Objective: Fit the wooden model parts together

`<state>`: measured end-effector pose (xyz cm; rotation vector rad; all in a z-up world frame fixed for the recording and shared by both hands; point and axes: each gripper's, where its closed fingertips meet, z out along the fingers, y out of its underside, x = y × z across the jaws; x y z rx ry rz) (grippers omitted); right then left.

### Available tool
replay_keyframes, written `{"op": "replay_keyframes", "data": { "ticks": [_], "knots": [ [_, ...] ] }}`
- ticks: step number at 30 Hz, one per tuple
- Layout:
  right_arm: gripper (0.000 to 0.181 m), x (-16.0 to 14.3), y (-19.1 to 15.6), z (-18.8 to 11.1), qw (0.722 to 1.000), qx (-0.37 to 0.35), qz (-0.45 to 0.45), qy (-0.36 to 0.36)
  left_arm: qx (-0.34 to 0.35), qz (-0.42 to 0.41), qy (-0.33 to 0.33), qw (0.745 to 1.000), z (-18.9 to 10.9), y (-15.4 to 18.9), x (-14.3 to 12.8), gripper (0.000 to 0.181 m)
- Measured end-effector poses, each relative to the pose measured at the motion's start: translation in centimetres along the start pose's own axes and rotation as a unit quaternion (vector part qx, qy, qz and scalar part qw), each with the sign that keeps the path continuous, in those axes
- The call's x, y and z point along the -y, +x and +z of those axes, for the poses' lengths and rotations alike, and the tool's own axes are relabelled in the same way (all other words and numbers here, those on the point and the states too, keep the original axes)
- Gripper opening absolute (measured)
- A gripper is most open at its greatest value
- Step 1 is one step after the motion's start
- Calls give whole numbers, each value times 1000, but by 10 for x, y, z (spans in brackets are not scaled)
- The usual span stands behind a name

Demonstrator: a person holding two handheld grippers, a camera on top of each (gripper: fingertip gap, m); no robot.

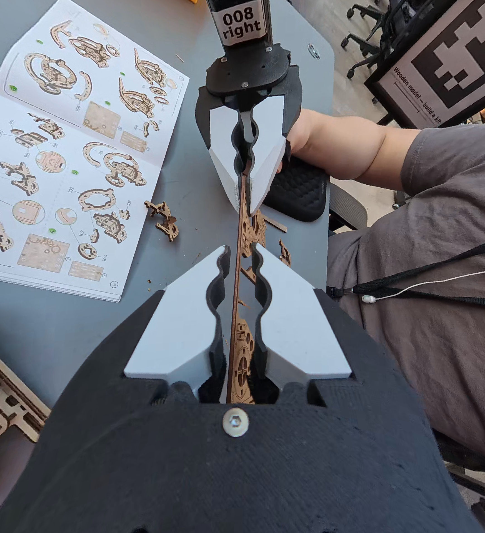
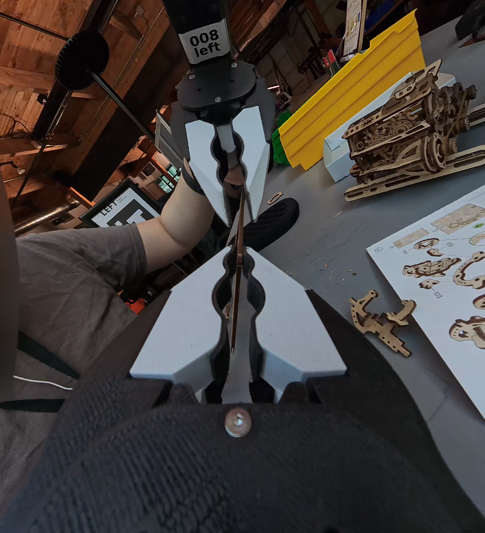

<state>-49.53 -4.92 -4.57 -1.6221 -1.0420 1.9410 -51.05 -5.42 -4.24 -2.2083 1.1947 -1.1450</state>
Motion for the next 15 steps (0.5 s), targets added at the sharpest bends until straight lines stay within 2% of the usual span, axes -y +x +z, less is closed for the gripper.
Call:
{"op": "replay_keyframes", "data": {
  "ticks": [3,4,9,12,15],
  "knots": [
    [0,1,0,0,1000,2,3,4,-5,-2,-20,1000,8,1,-6,11],
    [1,0,0,0,1000,3,3,4,-8,-5,-20,1000,10,1,-7,5],
    [1,2,-1,-1,1000,11,2,9,-32,-29,-3,999,12,5,-5,1],
    [16,2,-5,3,1000,15,-4,9,-30,-21,-9,999,13,6,-8,0],
    [23,-3,-5,8,1000,13,-4,-2,-43,-18,-13,999,14,11,-8,0]
  ]
}}
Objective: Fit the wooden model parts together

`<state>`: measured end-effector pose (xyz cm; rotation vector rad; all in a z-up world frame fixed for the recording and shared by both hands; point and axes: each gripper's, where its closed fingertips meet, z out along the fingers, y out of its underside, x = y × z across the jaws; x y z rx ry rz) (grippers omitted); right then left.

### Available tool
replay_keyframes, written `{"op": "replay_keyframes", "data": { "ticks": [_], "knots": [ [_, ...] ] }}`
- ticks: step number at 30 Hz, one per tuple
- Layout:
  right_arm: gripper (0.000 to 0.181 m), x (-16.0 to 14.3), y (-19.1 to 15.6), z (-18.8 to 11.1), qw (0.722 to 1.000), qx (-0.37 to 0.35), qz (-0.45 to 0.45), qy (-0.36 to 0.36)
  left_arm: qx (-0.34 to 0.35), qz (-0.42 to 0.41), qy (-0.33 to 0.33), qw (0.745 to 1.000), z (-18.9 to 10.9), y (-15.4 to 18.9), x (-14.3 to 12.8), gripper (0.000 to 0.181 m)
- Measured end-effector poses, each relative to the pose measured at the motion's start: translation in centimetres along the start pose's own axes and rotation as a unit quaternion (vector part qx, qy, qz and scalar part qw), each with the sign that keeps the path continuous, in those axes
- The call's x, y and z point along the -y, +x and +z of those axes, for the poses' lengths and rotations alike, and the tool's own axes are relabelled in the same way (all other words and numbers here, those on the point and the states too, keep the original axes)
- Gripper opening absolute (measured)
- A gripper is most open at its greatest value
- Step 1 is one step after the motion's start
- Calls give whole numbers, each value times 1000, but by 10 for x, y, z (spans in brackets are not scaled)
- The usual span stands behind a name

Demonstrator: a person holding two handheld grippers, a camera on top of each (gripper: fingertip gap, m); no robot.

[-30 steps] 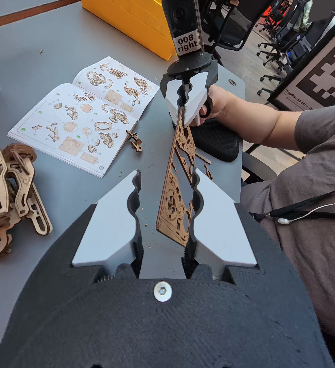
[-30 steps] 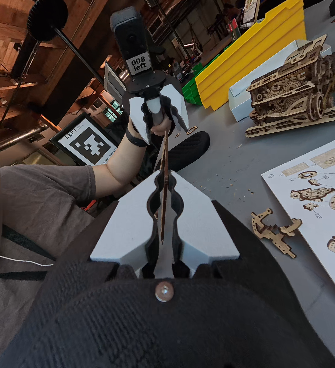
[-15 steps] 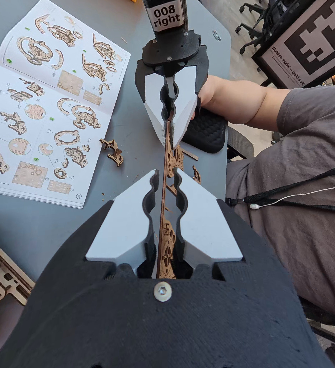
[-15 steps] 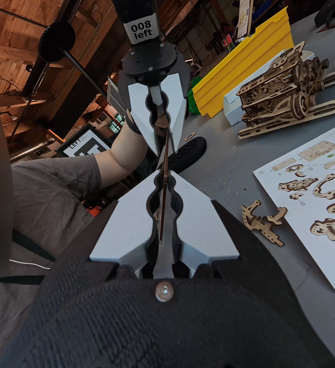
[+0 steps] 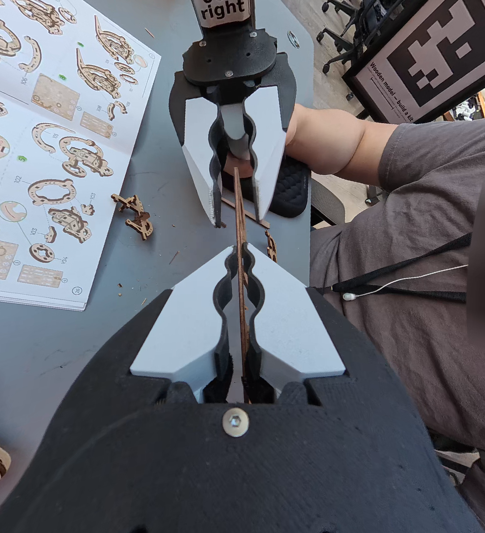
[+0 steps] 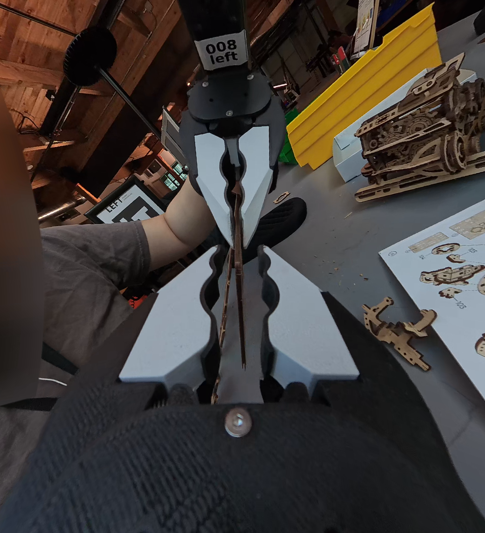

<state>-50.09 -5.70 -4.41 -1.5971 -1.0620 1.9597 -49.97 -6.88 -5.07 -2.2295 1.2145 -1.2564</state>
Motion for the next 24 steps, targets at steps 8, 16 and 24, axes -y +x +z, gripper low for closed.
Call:
{"op": "replay_keyframes", "data": {
  "ticks": [8,16,24],
  "knots": [
    [24,29,3,-21,994,21,49,91,-43,-39,-10,998,5,6,0,0],
    [30,8,-8,-8,999,35,30,18,-58,-66,-13,996,5,5,-1,0],
    [1,-5,0,-5,999,-21,4,-25,-31,-58,-18,998,9,-1,0,0]
  ]
}}
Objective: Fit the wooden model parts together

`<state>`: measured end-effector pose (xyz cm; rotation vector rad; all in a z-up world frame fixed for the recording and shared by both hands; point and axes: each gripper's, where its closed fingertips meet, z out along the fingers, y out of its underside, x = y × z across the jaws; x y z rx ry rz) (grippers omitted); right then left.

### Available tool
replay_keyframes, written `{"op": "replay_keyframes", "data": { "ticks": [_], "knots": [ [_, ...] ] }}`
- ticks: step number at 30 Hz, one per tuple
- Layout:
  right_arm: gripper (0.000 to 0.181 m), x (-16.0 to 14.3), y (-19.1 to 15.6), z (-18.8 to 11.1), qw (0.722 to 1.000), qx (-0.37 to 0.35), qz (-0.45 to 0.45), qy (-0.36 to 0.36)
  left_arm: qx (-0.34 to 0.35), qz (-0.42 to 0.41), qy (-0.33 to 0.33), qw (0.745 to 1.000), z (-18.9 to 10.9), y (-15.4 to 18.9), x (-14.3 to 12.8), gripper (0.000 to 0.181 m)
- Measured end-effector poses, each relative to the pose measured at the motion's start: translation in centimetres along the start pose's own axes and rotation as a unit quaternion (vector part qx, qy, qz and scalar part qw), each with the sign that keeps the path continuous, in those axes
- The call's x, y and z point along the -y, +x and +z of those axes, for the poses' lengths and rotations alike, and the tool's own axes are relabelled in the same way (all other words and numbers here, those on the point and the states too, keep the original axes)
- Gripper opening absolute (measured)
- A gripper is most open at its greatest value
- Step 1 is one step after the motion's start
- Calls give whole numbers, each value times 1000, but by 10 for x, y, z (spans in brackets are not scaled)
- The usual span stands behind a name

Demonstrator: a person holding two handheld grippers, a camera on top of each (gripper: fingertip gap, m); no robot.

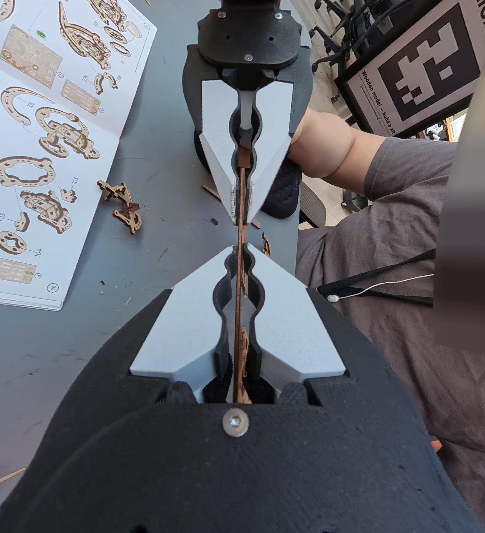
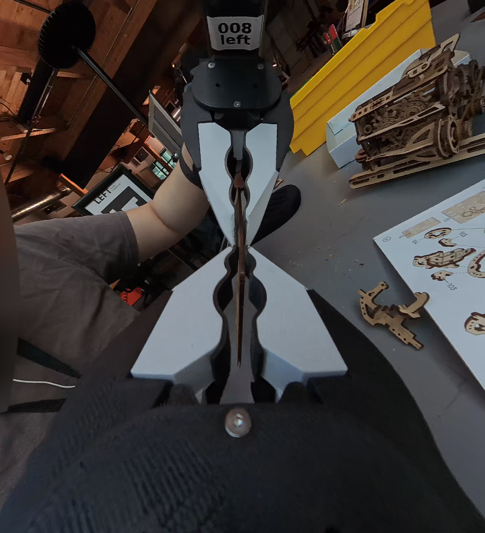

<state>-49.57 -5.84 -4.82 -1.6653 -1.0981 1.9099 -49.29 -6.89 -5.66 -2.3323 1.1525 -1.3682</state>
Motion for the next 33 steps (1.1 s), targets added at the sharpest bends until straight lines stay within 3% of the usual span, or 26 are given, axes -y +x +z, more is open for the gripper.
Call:
{"op": "replay_keyframes", "data": {
  "ticks": [15,27,33],
  "knots": [
    [0,4,10,-4,998,-15,50,32,112,4,21,993,-3,-17,8,13],
    [3,3,5,-2,1000,-13,16,22,58,-9,24,998,0,-5,6,1],
    [0,-1,3,0,1000,-10,15,10,77,8,20,997,4,-6,7,4]
  ]
}}
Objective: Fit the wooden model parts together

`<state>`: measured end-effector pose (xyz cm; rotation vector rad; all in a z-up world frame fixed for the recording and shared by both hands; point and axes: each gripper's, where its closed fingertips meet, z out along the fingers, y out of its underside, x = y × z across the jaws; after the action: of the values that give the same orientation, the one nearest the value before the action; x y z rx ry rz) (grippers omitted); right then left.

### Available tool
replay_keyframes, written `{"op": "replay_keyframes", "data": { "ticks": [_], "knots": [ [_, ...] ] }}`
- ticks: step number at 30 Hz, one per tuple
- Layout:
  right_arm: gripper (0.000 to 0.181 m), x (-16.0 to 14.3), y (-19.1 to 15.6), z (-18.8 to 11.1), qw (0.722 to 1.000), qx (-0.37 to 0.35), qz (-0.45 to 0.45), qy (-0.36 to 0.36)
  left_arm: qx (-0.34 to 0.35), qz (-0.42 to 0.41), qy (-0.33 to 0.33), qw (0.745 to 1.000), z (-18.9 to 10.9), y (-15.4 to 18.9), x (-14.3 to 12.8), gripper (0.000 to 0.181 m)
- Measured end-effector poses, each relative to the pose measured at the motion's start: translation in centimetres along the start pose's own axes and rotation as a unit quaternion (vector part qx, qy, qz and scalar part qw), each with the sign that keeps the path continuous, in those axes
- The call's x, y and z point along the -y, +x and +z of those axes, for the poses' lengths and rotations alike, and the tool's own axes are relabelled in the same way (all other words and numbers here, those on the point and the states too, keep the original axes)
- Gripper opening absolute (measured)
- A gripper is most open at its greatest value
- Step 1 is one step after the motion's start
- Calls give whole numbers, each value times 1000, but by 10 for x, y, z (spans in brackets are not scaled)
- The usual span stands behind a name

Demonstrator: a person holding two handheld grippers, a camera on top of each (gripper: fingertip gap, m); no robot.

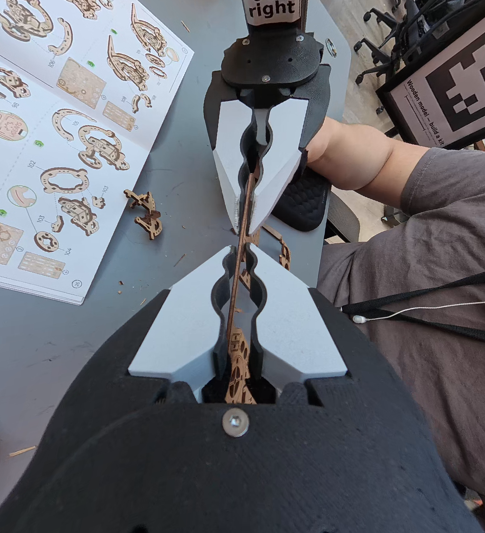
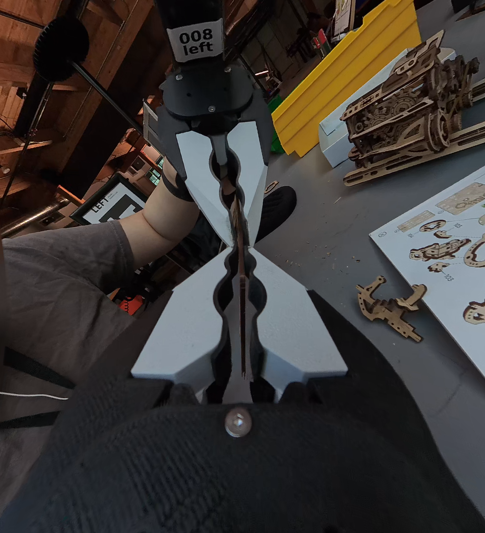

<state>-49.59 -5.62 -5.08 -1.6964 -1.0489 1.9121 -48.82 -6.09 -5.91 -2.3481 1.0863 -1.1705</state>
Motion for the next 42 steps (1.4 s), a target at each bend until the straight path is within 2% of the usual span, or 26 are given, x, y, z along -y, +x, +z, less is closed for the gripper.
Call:
{"op": "replay_keyframes", "data": {
  "ticks": [7,15,22,35,42],
  "knots": [
    [1,-3,8,0,999,-14,32,4,40,22,-1,999,3,-9,-3,7],
    [0,-12,13,3,998,-20,55,-21,18,5,5,1000,8,-12,-12,7],
    [0,-20,22,3,995,-58,60,-49,-19,-14,21,1000,16,-20,-17,8],
    [0,-21,12,4,997,-16,56,-55,-54,-21,11,998,14,-8,-17,3],
    [1,-19,13,2,997,-18,66,-43,-27,-19,7,999,15,-10,-15,3]
  ]
}}
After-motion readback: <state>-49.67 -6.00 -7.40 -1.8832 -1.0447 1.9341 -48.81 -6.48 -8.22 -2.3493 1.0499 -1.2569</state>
